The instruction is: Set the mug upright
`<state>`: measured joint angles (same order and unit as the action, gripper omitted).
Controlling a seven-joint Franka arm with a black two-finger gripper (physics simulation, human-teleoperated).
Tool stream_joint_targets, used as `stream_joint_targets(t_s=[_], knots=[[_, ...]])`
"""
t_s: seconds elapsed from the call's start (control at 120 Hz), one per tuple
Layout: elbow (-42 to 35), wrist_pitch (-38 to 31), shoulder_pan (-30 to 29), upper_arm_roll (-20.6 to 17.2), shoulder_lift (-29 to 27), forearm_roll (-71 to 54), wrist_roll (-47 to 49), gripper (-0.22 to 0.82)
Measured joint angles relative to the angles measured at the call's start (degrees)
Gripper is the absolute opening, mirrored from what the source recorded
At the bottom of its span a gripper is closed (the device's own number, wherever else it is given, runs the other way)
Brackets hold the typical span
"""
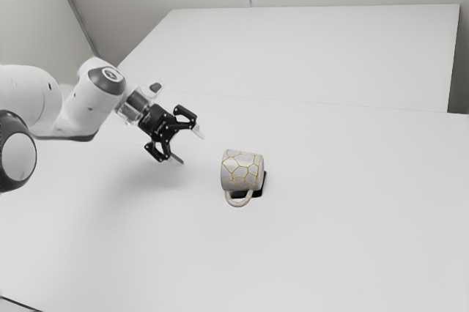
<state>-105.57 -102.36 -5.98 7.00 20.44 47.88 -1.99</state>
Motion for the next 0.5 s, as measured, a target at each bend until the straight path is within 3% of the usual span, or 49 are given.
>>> stream_joint_targets(t_s=[0.5], knots=[[-0.2, -4.5, 5.9, -1.0, 5.3, 14.8, -1.3, 0.60]])
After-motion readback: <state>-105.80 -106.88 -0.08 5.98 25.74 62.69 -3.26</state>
